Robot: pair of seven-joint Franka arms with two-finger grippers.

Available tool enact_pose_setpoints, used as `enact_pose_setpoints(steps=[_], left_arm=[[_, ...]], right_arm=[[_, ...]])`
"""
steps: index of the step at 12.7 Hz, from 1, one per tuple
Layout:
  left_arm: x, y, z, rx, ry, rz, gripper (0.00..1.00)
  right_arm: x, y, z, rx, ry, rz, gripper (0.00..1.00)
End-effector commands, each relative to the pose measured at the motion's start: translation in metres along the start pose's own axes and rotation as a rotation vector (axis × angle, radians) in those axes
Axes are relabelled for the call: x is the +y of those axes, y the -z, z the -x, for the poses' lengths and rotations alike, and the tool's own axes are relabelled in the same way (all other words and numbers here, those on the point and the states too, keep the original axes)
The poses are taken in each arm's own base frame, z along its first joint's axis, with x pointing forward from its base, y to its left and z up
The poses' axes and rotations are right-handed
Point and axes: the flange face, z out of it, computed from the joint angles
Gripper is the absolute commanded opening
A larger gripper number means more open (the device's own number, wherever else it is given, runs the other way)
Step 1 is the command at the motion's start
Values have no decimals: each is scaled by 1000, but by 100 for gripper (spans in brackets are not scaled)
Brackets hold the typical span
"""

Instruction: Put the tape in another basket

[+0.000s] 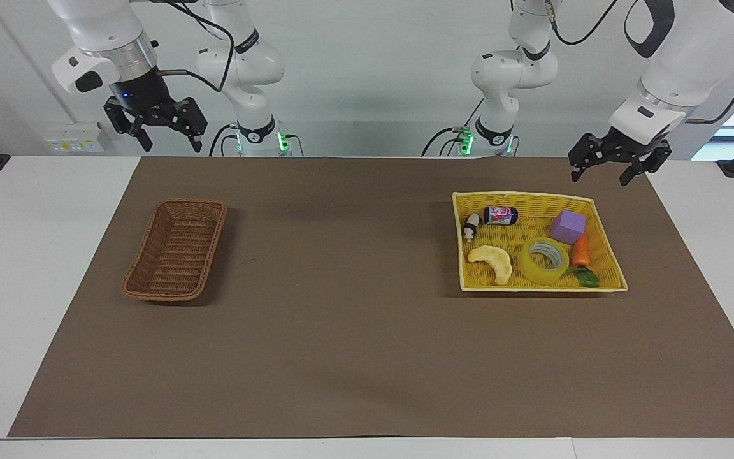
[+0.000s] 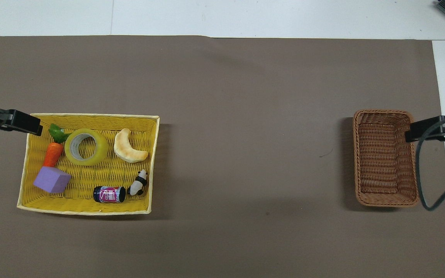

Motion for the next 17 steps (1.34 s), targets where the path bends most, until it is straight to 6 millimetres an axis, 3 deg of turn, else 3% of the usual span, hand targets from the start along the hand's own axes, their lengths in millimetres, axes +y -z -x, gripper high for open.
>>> enact_pose_setpoints(steps=[1, 17], left_arm=[[2, 2, 7, -19, -13, -6, 100], [-1, 1, 7, -19, -4, -6, 100]], right_arm=[[1, -3, 3, 14, 3, -15, 100], [6, -6, 10, 8, 4, 31, 100]])
